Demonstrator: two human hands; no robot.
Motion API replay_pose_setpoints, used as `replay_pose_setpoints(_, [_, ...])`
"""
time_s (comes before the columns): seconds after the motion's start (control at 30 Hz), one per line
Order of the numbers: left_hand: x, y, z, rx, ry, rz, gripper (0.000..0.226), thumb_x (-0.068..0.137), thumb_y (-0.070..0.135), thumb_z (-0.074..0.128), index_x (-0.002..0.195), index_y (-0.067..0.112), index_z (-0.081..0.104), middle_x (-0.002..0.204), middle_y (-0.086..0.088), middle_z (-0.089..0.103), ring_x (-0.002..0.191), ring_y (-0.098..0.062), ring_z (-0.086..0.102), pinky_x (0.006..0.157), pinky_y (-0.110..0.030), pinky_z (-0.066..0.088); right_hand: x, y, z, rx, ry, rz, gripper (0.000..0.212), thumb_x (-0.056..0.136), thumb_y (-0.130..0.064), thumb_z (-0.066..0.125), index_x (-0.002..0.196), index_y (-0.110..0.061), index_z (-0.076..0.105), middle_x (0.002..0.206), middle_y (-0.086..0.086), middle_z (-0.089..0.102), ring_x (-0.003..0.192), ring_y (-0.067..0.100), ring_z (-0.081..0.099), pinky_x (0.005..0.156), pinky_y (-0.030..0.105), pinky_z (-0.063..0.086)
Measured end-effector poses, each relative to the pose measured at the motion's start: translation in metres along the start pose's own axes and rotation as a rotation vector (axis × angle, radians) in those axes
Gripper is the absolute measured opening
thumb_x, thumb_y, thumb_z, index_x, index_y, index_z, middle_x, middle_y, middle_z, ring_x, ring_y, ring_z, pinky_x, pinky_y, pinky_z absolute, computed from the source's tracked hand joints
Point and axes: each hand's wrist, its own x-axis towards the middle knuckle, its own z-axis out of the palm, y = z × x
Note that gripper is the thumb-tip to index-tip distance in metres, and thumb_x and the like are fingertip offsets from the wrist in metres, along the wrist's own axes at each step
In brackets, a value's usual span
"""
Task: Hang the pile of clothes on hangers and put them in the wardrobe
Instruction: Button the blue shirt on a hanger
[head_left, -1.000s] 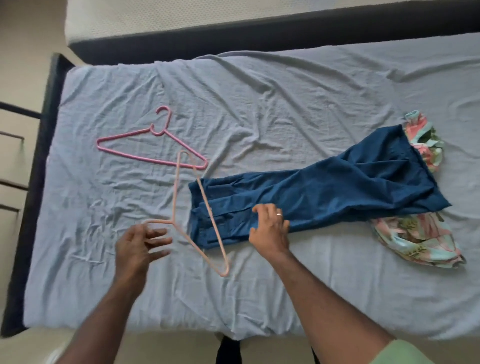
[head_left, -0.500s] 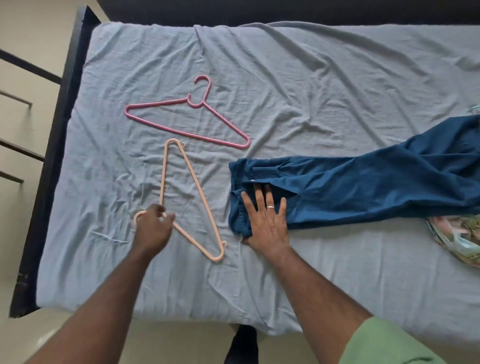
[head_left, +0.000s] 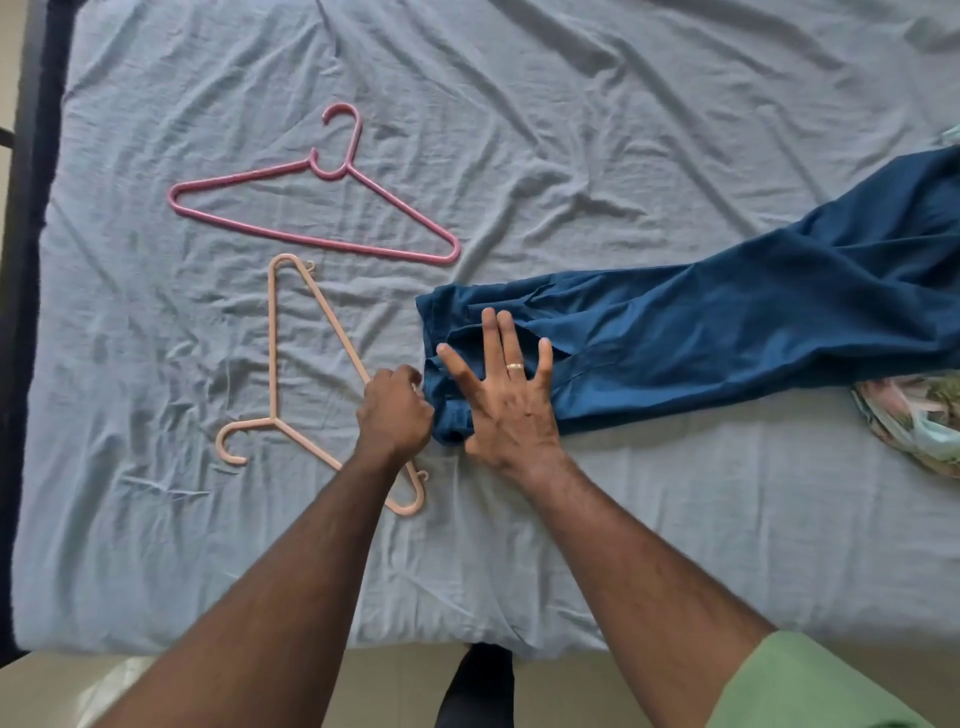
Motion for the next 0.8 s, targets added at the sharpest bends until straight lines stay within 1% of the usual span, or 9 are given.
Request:
replay_pose_setpoints(0.1, [0.003, 0.002, 0.001, -0.122, -0.037, -0.026, 0.031, 0.09, 0.018, 0.048, 0.116, 0.011, 0.064, 0.118, -0.012, 0.062, 0.111, -0.033, 0.059, 0.092, -0.05, 0.052, 0.012, 0.004, -0.008, 0.048, -0.166, 0.026, 0.1, 0.084, -0.023, 0.066, 0.162, -0.029, 0.003, 0.167, 0.017, 0.016, 0.155, 0.033, 0.013, 0.117, 0.072, 0.009])
replay_pose_setpoints(0.2, [-0.004, 0.008, -0.002, -0.36, -0.068, -0.084, 0.027, 0.097, 0.009, 0.043, 0.11, 0.009, 0.068, 0.115, -0.012, 0.067, 0.109, -0.032, 0.062, 0.094, -0.049, 0.052, 0.024, 0.014, -0.023, 0.404, -0.166, 0.129, 0.085, 0.084, 0.004, 0.047, 0.16, -0.028, 0.025, 0.164, 0.007, 0.031, 0.152, 0.025, 0.025, 0.121, 0.067, 0.01])
replay_pose_setpoints(0.27, [-0.007, 0.016, -0.006, -0.623, -0.089, -0.211, 0.028, 0.104, 0.012, 0.039, 0.103, 0.014, 0.067, 0.11, -0.01, 0.069, 0.104, -0.028, 0.064, 0.085, -0.046, 0.052, 0.027, 0.027, -0.037, 0.748, -0.129, 0.259, 0.086, 0.077, 0.01, 0.045, 0.152, -0.032, 0.043, 0.151, 0.001, 0.051, 0.139, 0.02, 0.047, 0.122, 0.054, 0.027])
replay_pose_setpoints(0.33, [-0.01, 0.025, -0.008, -0.814, -0.127, -0.317, 0.03, 0.108, 0.017, 0.034, 0.119, 0.016, 0.062, 0.114, -0.008, 0.068, 0.103, -0.023, 0.064, 0.078, -0.042, 0.05, 0.03, 0.043, -0.041, 1.024, -0.084, 0.404, 0.083, 0.076, 0.012, 0.045, 0.142, -0.035, 0.055, 0.129, -0.001, 0.068, 0.114, 0.018, 0.065, 0.105, 0.04, 0.051])
replay_pose_setpoints(0.4, [-0.016, 0.049, -0.008, -0.858, -0.21, -0.303, 0.034, 0.108, 0.012, 0.033, 0.136, 0.018, 0.052, 0.125, -0.003, 0.064, 0.113, -0.02, 0.061, 0.085, -0.044, 0.051, 0.028, 0.06, -0.053, 1.256, -0.06, 0.511, 0.07, 0.083, 0.014, 0.052, 0.138, -0.028, 0.061, 0.117, 0.0, 0.072, 0.104, 0.014, 0.07, 0.097, 0.04, 0.057])
replay_pose_setpoints(0.53, [-0.025, 0.121, 0.002, -0.862, -0.233, -0.074, 0.042, 0.106, 0.011, 0.043, 0.141, 0.035, 0.04, 0.14, 0.018, 0.048, 0.127, -0.008, 0.047, 0.095, -0.045, 0.045, 0.018, 0.095, -0.078, 1.652, -0.019, 0.591, 0.044, 0.096, 0.002, 0.062, 0.138, -0.012, 0.061, 0.111, 0.008, 0.075, 0.105, 0.02, 0.071, 0.1, 0.043, 0.056])
replay_pose_setpoints(0.63, [-0.031, 0.179, 0.019, -0.839, -0.142, 0.207, 0.041, 0.106, 0.037, 0.048, 0.143, 0.024, 0.037, 0.136, 0.017, 0.05, 0.119, 0.013, 0.05, 0.101, -0.02, 0.044, 0.001, 0.131, -0.101, 1.807, 0.097, 0.554, 0.036, 0.101, 0.002, 0.055, 0.136, -0.004, 0.059, 0.123, 0.016, 0.07, 0.114, 0.03, 0.068, 0.103, 0.046, 0.053])
replay_pose_setpoints(0.73, [-0.03, 0.232, 0.041, -0.678, -0.041, 0.42, 0.052, 0.099, 0.053, 0.051, 0.141, 0.024, 0.04, 0.139, 0.001, 0.052, 0.131, -0.011, 0.051, 0.111, -0.039, 0.043, -0.019, 0.181, -0.132, 1.916, 0.206, 0.577, 0.028, 0.102, -0.008, 0.056, 0.127, -0.004, 0.066, 0.121, 0.018, 0.071, 0.114, 0.033, 0.067, 0.105, 0.052, 0.05])
replay_pose_setpoints(0.8, [-0.03, 0.274, 0.057, -0.532, -0.01, 0.5, 0.067, 0.097, 0.06, 0.047, 0.149, 0.021, 0.035, 0.154, -0.009, 0.04, 0.146, -0.026, 0.036, 0.12, -0.049, 0.029, -0.034, 0.222, -0.156, 1.97, 0.266, 0.569, 0.026, 0.098, -0.011, 0.058, 0.121, -0.008, 0.07, 0.121, 0.019, 0.07, 0.115, 0.034, 0.066, 0.107, 0.052, 0.049])
